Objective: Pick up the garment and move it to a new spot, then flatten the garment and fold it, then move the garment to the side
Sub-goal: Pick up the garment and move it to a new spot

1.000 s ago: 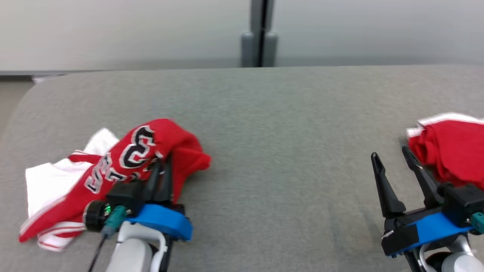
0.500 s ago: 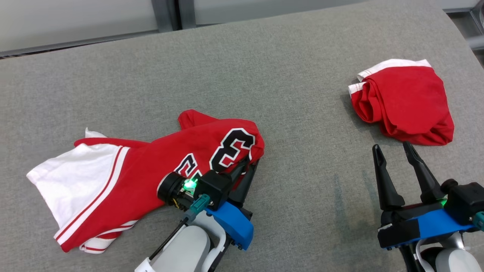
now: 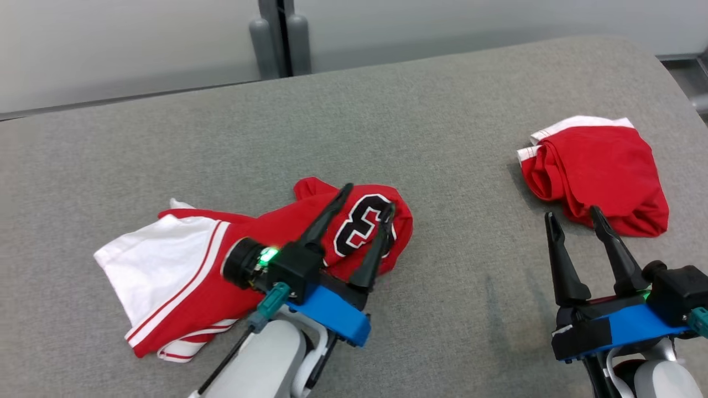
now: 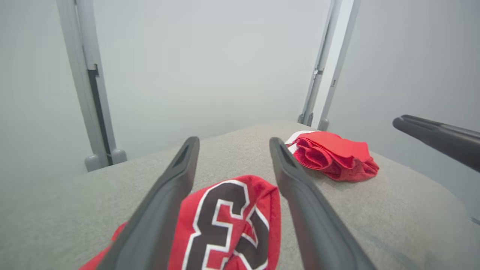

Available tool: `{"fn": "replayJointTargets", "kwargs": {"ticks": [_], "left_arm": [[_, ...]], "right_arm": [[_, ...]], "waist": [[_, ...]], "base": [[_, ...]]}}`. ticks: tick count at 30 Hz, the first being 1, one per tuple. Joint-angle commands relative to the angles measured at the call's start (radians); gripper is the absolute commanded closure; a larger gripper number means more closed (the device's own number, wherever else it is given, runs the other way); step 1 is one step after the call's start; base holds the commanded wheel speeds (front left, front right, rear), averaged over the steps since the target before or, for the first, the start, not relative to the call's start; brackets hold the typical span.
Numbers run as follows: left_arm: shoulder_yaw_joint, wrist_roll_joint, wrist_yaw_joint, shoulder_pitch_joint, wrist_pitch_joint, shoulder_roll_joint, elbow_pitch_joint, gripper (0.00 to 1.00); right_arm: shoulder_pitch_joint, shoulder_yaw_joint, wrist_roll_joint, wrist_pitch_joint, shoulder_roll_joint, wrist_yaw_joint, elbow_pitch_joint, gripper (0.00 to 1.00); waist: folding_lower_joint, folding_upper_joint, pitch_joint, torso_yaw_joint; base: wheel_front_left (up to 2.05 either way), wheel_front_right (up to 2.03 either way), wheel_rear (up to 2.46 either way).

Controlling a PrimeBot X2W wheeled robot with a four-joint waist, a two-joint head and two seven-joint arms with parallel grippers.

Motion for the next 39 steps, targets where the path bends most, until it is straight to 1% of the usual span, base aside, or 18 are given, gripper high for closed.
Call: {"fn": "replayJointTargets", "kwargs": {"ticks": [1,6,10,15,19,25,29,39], "left_arm": [[0.027,-0.007,0.021,0.022,-0.006,0.018,-0.017,0.0],[0.137,-0.047,0.087,0.083,-0.012,0.071,-0.068,0.0],[0.223,-0.083,0.125,0.138,-0.012,0.12,-0.089,0.0],[0.312,-0.14,0.147,0.208,-0.012,0.178,-0.093,0.0],[0.358,-0.167,0.156,0.259,-0.01,0.221,-0.103,0.0],[0.364,-0.181,0.162,0.325,0.008,0.249,-0.136,0.0],[0.343,-0.175,0.154,0.356,0.025,0.253,-0.151,0.0],[0.322,-0.178,0.16,0.401,0.039,0.261,-0.155,0.0]], "right_arm": [[0.008,-0.004,-0.004,0.004,-0.009,0.0,-0.001,0.0],[0.032,-0.016,-0.004,0.017,-0.015,0.0,-0.014,0.0],[0.051,-0.02,-0.007,0.031,-0.012,0.0,-0.027,0.0],[0.067,-0.018,-0.008,0.043,-0.007,0.0,-0.03,0.0],[0.082,-0.019,-0.003,0.048,-0.006,0.0,-0.014,0.0],[0.111,-0.025,-0.003,0.059,-0.006,0.0,0.001,0.0],[0.134,-0.03,-0.013,0.067,-0.004,0.0,-0.005,0.0],[0.188,-0.032,-0.026,0.103,0.0,0.0,-0.041,0.0]], "waist": [[0.0001,0.0,-0.015,0.015],[0.0001,0.0,-0.063,0.077],[0.0001,0.0,-0.091,0.126],[0.0001,0.0,-0.113,0.17],[0.0001,0.0,-0.134,0.187],[0.0001,0.0,-0.169,0.192],[0.0001,0.0,-0.187,0.187],[0.0001,0.0,-0.227,0.177]], "base": [[0.0,0.0,0.0],[0.0,0.0,0.0],[0.0,0.0,0.0],[0.0,0.0,0.0],[0.0,0.0,0.0],[0.0,0.0,0.0],[0.0,0.0,0.0],[0.0,0.0,0.0]]}}
